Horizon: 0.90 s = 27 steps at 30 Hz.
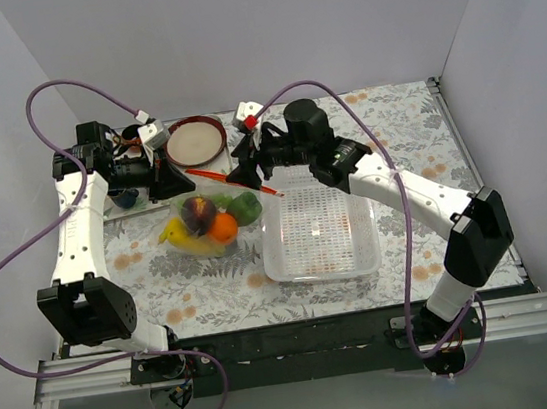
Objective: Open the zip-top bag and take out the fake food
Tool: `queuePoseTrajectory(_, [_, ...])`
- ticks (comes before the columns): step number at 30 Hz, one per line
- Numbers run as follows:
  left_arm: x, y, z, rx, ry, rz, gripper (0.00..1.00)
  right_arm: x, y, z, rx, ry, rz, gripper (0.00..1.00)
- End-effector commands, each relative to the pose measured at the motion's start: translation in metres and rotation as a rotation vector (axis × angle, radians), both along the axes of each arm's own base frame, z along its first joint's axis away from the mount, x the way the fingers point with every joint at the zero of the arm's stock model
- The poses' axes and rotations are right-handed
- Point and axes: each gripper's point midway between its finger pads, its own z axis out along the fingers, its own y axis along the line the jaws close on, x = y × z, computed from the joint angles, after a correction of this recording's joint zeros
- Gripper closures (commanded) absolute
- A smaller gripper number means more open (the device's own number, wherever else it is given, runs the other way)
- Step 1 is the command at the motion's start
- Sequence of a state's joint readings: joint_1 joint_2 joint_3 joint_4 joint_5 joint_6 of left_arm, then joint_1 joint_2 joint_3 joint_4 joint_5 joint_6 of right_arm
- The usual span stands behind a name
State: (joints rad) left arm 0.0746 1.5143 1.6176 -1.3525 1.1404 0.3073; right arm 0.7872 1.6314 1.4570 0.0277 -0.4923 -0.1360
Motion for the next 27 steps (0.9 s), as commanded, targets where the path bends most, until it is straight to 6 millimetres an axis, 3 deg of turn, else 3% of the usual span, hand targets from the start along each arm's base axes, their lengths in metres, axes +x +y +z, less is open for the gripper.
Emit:
queuePoseTrajectory(1, [-0.016, -0.006, 0.018, -0.028, -0.028, -0.018, 1.00, 0.021, 0.008, 0.000, -0.024, -0.078, -0.037, 0.31])
queuePoseTrajectory(10, [-0.018, -0.009, 0.017, -0.042, -0.024, -0.031, 1.00, 0.013, 0.035, -0.031, -0.035, 0.020, 0.132, 0.30])
queuePoseTrajectory(12, [-0.019, -0.011, 0.016, -0.051, -0.022, -0.042, 1.00, 0.013, 0.040, -0.035, -0.034, 0.032, 0.160, 0.36])
queuePoseTrajectory(13, [-0.020, -0.012, 0.015, -0.059, -0.018, -0.047, 1.00, 0.010, 0.040, -0.039, -0.049, 0.057, 0.173, 0.42])
queuePoseTrajectory(14, [-0.018, -0.012, 0.013, -0.057, -0.016, -0.049, 0.90, 0.010, 0.042, -0.031, -0.037, 0.054, 0.189, 0.59])
queuePoseTrajectory(16, [-0.017, -0.011, 0.003, -0.049, 0.020, -0.038, 0.63, 0.010, 0.042, -0.034, -0.053, 0.072, 0.184, 0.81])
queuePoseTrajectory(17, [-0.011, -0.009, -0.002, -0.036, 0.013, -0.022, 0.52, 0.017, 0.041, -0.035, -0.062, 0.073, 0.148, 0.98])
queuePoseTrajectory(19, [-0.009, -0.005, -0.021, -0.028, 0.100, 0.037, 0.48, 0.025, 0.034, -0.031, -0.055, 0.068, 0.092, 0.99])
queuePoseTrajectory(20, [-0.001, 0.000, -0.027, -0.015, 0.080, 0.065, 0.47, 0.036, 0.026, -0.031, -0.050, 0.081, 0.031, 0.99])
queuePoseTrajectory(23, [0.003, 0.016, -0.041, -0.026, 0.086, 0.123, 0.46, 0.045, 0.005, -0.038, -0.043, 0.124, -0.040, 0.99])
queuePoseTrajectory(27, [0.002, 0.028, -0.054, -0.020, 0.094, 0.154, 0.45, 0.040, -0.008, -0.051, -0.062, 0.160, -0.049, 0.99])
